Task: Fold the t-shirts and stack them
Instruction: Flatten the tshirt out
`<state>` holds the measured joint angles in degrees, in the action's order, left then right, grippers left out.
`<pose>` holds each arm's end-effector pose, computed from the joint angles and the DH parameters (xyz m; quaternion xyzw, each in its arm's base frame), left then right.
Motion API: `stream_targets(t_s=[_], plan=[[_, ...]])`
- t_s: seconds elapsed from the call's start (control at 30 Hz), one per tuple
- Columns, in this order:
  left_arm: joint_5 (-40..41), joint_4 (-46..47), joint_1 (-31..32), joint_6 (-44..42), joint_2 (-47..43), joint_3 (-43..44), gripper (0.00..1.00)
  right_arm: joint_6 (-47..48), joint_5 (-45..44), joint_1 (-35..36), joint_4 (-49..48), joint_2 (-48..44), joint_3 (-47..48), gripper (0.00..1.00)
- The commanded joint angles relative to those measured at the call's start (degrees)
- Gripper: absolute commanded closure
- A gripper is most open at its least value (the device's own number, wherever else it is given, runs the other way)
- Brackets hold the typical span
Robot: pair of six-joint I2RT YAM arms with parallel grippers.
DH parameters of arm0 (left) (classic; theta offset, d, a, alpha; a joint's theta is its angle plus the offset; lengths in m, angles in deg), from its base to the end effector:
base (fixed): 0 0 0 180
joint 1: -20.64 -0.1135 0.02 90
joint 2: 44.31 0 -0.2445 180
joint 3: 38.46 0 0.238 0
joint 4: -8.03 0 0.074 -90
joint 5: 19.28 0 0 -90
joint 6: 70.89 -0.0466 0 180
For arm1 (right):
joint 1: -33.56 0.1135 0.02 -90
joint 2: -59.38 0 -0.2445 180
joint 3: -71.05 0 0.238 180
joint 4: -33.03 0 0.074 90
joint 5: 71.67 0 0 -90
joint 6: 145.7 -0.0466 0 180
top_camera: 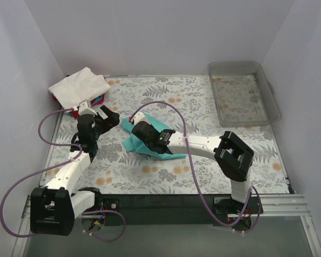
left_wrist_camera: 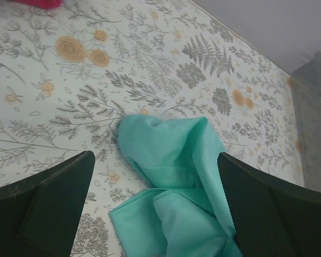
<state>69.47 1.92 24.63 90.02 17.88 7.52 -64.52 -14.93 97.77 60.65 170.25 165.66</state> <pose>0.2454 -0.0181 0.2175 -0.4529 0.6962 -0.3458 0.4366 0.2044 0.3644 0.1970 -0.3105 0.8327 0.0117 0.4583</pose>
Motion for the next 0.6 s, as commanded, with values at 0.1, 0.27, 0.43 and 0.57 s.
stream_targets(t_s=[0.1, 0.27, 0.43, 0.57], plan=[[2.29, 2.49, 9.53, -2.62, 0.02, 0.79, 0.09, -2.52, -3.92, -2.68, -0.88, -12.07, -5.64, 0.99], [1.34, 5.48, 17.01, -1.48, 7.93, 3.6, 0.11, -4.36, -2.17, -7.07, -2.11, -17.0, -12.76, 0.99], [3.89, 6.01, 20.53, -2.27, 15.14, 5.71, 0.12, -6.65, 2.31, -10.58, -5.63, -19.55, -21.29, 0.99], [3.54, 6.19, 22.46, -2.8, 19.71, 7.12, 0.14, -7.53, 3.37, -11.73, -6.25, -19.64, -23.75, 0.99]])
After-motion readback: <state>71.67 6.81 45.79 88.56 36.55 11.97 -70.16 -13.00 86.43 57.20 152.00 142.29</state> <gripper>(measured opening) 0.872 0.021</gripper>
